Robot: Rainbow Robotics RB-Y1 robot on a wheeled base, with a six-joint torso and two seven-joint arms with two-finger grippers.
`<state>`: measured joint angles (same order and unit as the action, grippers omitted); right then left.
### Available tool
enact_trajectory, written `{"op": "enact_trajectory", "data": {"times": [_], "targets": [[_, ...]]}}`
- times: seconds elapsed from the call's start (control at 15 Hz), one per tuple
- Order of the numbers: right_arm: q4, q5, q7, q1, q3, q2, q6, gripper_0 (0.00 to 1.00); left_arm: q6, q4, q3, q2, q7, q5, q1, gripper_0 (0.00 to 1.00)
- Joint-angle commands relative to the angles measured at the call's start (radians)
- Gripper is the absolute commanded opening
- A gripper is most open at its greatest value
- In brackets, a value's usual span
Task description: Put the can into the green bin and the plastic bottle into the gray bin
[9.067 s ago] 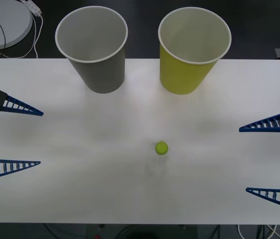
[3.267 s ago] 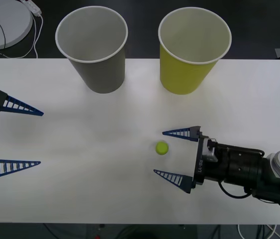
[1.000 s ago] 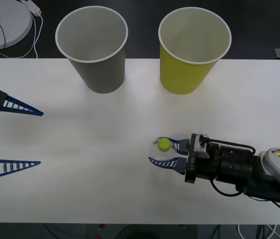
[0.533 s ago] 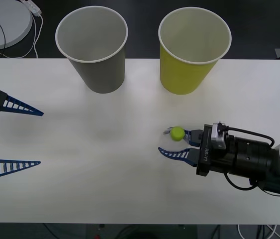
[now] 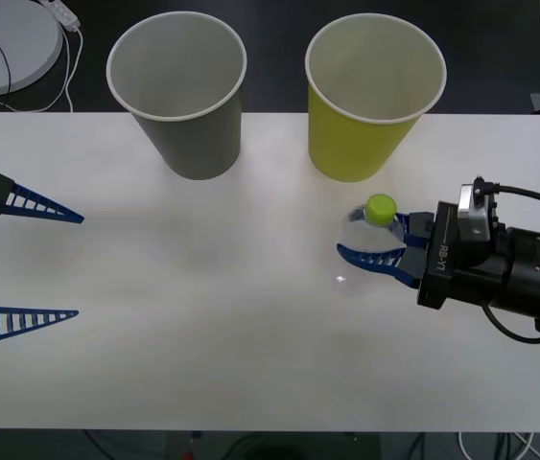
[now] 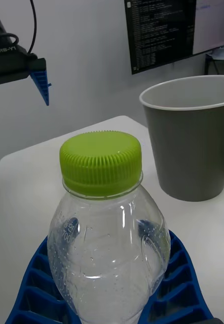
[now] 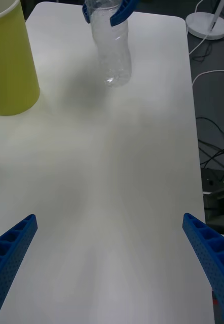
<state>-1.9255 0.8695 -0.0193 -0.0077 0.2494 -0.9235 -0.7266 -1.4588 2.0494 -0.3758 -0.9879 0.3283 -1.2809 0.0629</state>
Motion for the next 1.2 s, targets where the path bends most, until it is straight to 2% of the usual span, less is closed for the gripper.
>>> {"op": "enact_trajectory", "data": {"times": [0.07, 0.73, 1.0, 1.2], "targets": [[-0.047, -0.001, 0.094, 0.0, -0.048, -0.04, 0.026, 0.0, 0.0, 0.0, 0.0, 0.0, 0.0, 0.0, 0.0, 1.0], [-0.178, 0.023, 0.461, 0.0, -0.205, -0.225, 0.055, 0.0, 0.0, 0.0, 0.0, 0.0, 0.0, 0.0, 0.0, 1.0], [-0.233, 0.12, 0.674, -0.008, -0.288, -0.281, 0.053, 0.0, 0.0, 0.0, 0.0, 0.0, 0.0, 0.0, 0.0, 1.0], [-0.259, 0.197, 0.835, -0.063, -0.295, -0.304, 0.052, 0.0, 0.0, 0.0, 0.0, 0.0, 0.0, 0.0, 0.0, 1.0]]}}
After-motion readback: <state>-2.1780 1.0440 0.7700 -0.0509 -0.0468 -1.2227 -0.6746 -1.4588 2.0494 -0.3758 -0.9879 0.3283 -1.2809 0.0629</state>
